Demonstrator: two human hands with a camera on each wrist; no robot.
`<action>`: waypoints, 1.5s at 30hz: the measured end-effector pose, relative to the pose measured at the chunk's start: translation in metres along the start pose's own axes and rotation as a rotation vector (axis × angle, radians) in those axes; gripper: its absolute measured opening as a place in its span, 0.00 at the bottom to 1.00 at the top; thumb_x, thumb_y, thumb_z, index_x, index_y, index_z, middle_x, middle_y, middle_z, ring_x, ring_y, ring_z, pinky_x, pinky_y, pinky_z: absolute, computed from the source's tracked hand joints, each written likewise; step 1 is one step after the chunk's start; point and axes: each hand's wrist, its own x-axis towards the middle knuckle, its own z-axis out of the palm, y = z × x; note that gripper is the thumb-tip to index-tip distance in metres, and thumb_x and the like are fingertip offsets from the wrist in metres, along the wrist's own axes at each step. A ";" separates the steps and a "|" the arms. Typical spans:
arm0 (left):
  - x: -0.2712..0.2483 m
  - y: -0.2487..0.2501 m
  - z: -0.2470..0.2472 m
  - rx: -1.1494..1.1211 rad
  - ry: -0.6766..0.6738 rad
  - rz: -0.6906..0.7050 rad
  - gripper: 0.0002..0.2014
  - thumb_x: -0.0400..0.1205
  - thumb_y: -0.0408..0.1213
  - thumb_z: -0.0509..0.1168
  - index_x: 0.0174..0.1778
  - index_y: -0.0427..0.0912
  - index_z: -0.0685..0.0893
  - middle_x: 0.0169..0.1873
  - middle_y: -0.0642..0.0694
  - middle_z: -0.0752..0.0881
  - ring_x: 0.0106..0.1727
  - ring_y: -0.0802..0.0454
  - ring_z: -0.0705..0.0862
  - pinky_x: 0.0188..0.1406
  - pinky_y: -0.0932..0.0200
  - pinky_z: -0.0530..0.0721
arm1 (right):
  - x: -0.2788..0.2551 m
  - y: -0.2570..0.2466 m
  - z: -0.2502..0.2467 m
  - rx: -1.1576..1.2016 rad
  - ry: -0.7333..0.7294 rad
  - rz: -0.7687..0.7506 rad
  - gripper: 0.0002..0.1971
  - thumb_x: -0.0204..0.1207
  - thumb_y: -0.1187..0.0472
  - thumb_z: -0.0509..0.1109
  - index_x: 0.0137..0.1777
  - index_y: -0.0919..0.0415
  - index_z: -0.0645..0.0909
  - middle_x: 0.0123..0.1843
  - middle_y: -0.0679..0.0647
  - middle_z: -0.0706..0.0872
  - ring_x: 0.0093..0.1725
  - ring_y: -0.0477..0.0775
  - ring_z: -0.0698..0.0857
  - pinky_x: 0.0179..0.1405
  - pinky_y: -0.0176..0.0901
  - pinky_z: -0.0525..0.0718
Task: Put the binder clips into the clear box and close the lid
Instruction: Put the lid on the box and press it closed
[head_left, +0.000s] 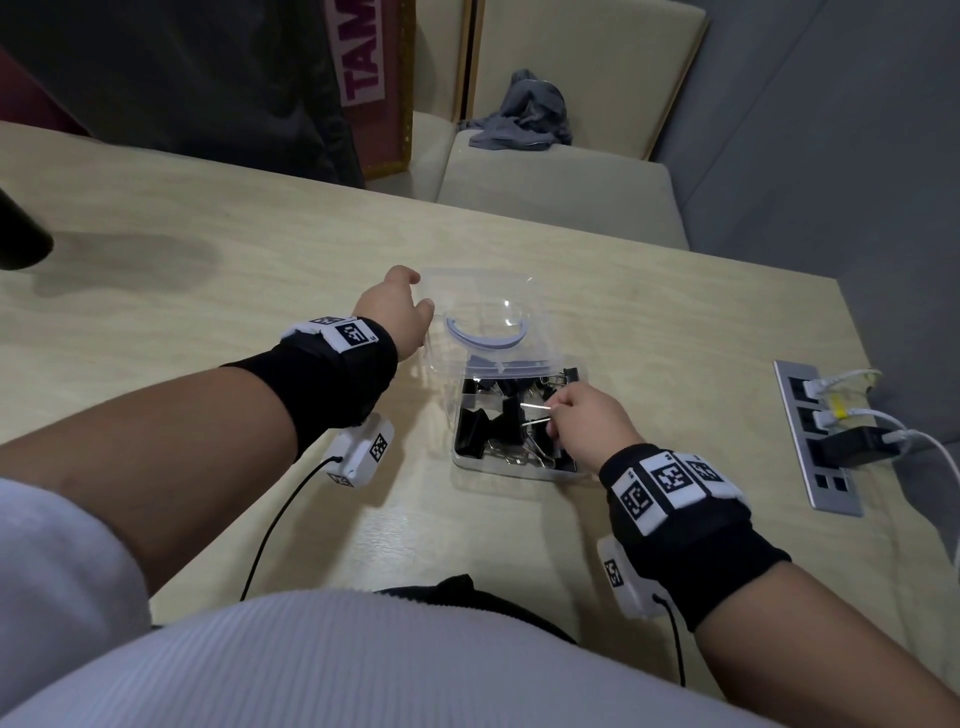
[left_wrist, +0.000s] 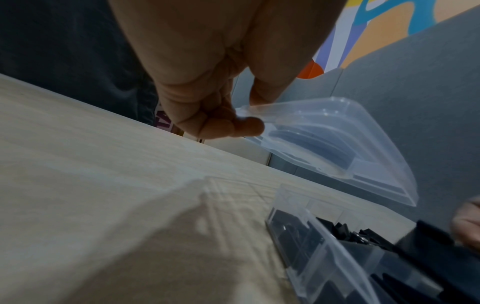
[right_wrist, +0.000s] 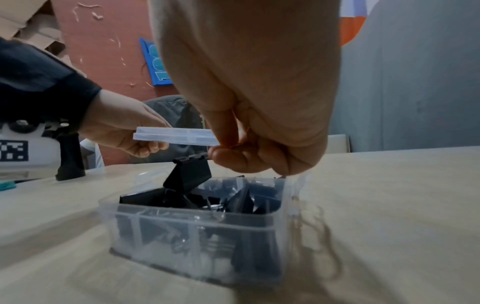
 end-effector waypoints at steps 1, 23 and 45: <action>0.000 0.001 0.000 0.000 -0.002 0.001 0.21 0.87 0.40 0.57 0.77 0.42 0.67 0.42 0.38 0.92 0.49 0.40 0.88 0.43 0.56 0.77 | -0.001 0.000 0.002 -0.083 -0.004 -0.010 0.11 0.82 0.59 0.56 0.47 0.58 0.80 0.48 0.57 0.87 0.46 0.60 0.85 0.46 0.50 0.84; -0.002 0.000 0.000 0.005 -0.011 0.006 0.21 0.87 0.39 0.57 0.76 0.41 0.67 0.43 0.37 0.92 0.49 0.40 0.88 0.43 0.56 0.77 | -0.006 0.018 0.013 -0.302 0.133 -0.330 0.11 0.79 0.55 0.66 0.59 0.54 0.83 0.59 0.52 0.80 0.58 0.55 0.81 0.58 0.51 0.81; -0.028 0.020 0.044 0.304 -0.227 0.167 0.22 0.86 0.41 0.60 0.75 0.38 0.68 0.51 0.38 0.89 0.53 0.39 0.86 0.45 0.52 0.81 | 0.009 0.042 -0.017 0.120 0.331 -0.033 0.14 0.81 0.56 0.63 0.65 0.54 0.80 0.65 0.53 0.80 0.52 0.49 0.81 0.59 0.43 0.78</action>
